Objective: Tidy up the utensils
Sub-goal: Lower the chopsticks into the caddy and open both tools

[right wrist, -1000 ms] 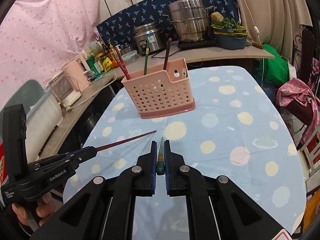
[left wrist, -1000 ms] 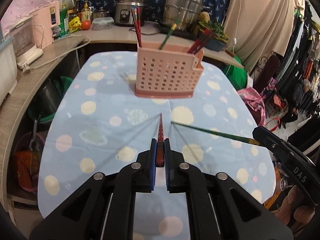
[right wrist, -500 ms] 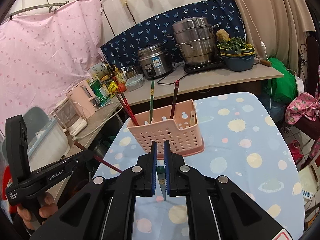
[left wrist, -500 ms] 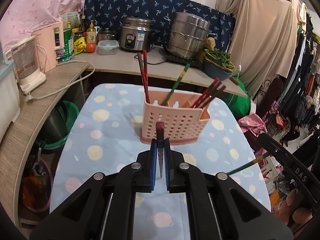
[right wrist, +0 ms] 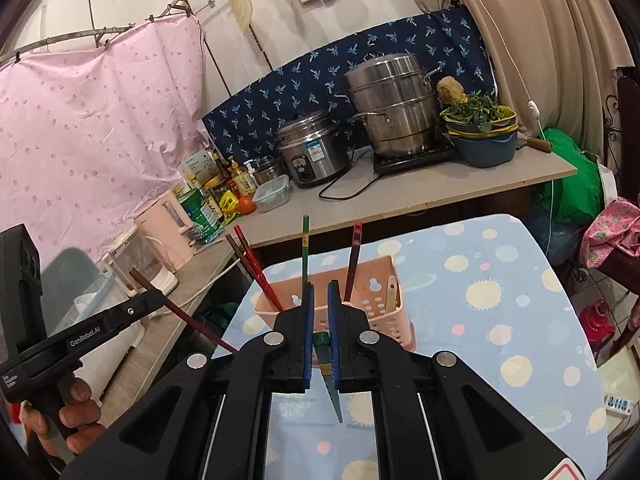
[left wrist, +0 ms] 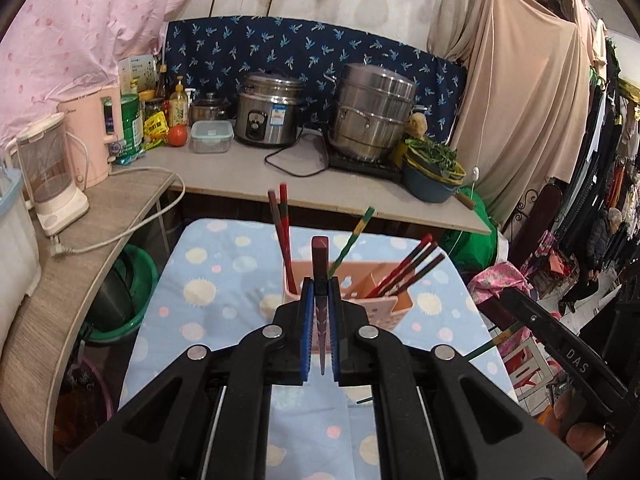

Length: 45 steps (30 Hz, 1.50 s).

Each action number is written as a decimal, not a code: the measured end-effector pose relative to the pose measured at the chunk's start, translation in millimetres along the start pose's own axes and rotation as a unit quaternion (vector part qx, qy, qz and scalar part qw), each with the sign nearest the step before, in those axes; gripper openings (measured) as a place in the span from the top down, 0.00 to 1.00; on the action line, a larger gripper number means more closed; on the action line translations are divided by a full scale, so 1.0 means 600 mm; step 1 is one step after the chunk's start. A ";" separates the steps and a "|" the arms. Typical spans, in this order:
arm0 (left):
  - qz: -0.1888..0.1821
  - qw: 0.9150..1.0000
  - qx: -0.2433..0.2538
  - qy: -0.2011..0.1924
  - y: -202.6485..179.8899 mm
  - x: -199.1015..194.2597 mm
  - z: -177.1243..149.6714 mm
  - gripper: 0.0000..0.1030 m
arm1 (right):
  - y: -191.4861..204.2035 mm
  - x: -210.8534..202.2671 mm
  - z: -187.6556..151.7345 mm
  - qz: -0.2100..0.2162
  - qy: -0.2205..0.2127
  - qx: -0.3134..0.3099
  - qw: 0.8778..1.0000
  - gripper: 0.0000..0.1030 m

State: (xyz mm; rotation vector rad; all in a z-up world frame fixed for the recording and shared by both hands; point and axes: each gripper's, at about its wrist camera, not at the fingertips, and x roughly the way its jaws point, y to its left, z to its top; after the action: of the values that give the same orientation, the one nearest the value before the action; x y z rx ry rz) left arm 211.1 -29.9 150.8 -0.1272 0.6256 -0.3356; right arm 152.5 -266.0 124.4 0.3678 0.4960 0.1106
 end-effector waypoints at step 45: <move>0.042 0.999 -0.012 -0.006 0.021 0.141 0.099 0.93 | 0.010 0.190 0.139 -0.018 0.002 -0.021 1.000 0.93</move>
State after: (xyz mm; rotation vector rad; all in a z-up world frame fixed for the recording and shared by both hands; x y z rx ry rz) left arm 314.2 -46.2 148.9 -0.1250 0.6209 -0.2461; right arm 292.7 -264.9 144.2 0.3174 0.5024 0.0866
